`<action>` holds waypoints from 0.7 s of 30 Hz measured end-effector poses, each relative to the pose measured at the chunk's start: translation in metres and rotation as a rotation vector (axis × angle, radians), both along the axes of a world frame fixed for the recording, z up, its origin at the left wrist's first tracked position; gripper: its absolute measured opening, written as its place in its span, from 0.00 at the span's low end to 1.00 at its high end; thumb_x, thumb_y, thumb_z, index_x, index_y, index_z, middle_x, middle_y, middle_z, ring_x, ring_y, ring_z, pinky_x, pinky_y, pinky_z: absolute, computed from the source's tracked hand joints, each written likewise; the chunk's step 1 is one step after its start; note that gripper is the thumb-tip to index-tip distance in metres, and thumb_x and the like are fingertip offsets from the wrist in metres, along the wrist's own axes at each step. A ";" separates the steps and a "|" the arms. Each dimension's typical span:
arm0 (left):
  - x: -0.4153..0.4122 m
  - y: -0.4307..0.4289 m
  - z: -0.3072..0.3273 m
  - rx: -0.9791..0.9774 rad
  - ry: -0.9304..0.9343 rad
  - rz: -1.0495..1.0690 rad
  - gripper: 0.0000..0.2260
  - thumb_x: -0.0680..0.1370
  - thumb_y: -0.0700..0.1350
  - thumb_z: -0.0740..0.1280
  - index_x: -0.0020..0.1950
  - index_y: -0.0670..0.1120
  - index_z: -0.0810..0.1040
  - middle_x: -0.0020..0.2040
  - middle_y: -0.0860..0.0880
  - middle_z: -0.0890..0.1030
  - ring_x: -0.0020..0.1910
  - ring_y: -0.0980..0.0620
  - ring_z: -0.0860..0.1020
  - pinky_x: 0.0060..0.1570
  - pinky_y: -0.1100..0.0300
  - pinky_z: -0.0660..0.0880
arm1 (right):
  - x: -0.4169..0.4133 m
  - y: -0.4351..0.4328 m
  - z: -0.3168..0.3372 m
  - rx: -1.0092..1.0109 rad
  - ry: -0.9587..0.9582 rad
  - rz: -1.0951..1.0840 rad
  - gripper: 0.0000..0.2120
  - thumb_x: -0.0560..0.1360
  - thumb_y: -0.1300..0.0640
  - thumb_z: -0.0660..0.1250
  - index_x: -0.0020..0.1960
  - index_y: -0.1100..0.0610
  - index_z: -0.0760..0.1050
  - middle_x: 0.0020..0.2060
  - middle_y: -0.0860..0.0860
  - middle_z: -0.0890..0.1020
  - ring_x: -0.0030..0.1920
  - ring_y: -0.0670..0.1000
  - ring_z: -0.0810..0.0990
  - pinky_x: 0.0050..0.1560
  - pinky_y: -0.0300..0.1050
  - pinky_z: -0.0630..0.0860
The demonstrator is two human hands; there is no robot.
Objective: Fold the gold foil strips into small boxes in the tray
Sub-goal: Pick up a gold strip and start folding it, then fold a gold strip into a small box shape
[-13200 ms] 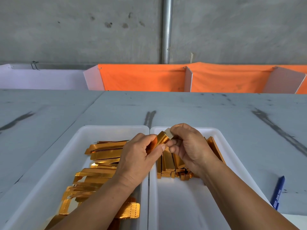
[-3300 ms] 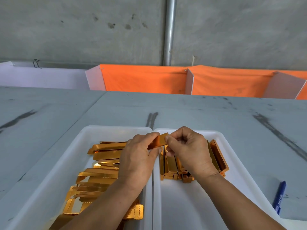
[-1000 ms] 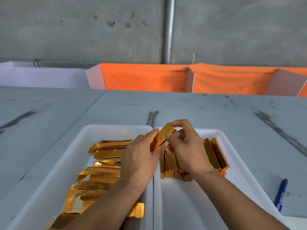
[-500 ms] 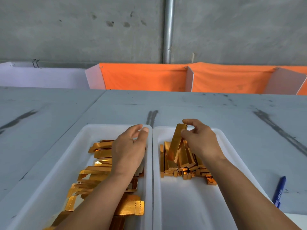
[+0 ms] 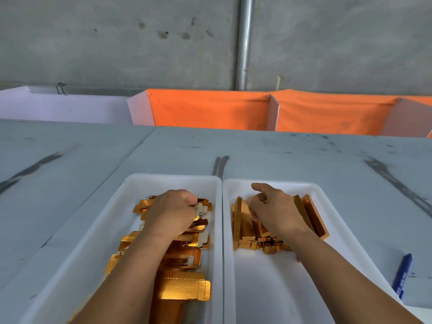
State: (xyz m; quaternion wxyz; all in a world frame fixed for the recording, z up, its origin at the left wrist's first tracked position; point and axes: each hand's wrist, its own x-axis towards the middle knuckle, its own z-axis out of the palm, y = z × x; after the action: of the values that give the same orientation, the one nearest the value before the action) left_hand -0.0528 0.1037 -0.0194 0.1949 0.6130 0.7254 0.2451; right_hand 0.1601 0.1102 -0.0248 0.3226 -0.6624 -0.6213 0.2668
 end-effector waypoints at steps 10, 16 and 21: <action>-0.002 -0.002 -0.016 -0.285 0.478 -0.174 0.17 0.73 0.49 0.68 0.61 0.56 0.75 0.59 0.51 0.72 0.59 0.47 0.69 0.57 0.55 0.71 | -0.008 -0.007 -0.002 0.066 -0.051 0.070 0.13 0.81 0.56 0.60 0.63 0.48 0.77 0.47 0.46 0.81 0.42 0.48 0.81 0.44 0.41 0.79; 0.006 0.001 -0.025 -0.162 0.488 -0.135 0.13 0.75 0.48 0.68 0.59 0.55 0.80 0.55 0.52 0.78 0.53 0.50 0.76 0.54 0.59 0.75 | -0.009 -0.007 -0.003 0.081 -0.086 0.097 0.12 0.81 0.55 0.61 0.62 0.47 0.78 0.46 0.44 0.80 0.39 0.44 0.78 0.42 0.35 0.75; 0.010 0.001 -0.029 -0.108 0.449 -0.123 0.13 0.74 0.45 0.69 0.58 0.53 0.80 0.52 0.52 0.79 0.48 0.52 0.77 0.47 0.62 0.75 | -0.008 -0.007 -0.005 0.085 -0.074 0.104 0.12 0.80 0.56 0.62 0.60 0.48 0.79 0.44 0.42 0.80 0.37 0.42 0.77 0.38 0.28 0.71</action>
State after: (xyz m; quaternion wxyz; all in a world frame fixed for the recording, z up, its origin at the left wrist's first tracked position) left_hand -0.0433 0.1051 -0.0484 0.0759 0.6837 0.7240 0.0511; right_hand 0.1522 0.1029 -0.0296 0.3132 -0.6242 -0.6771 0.2319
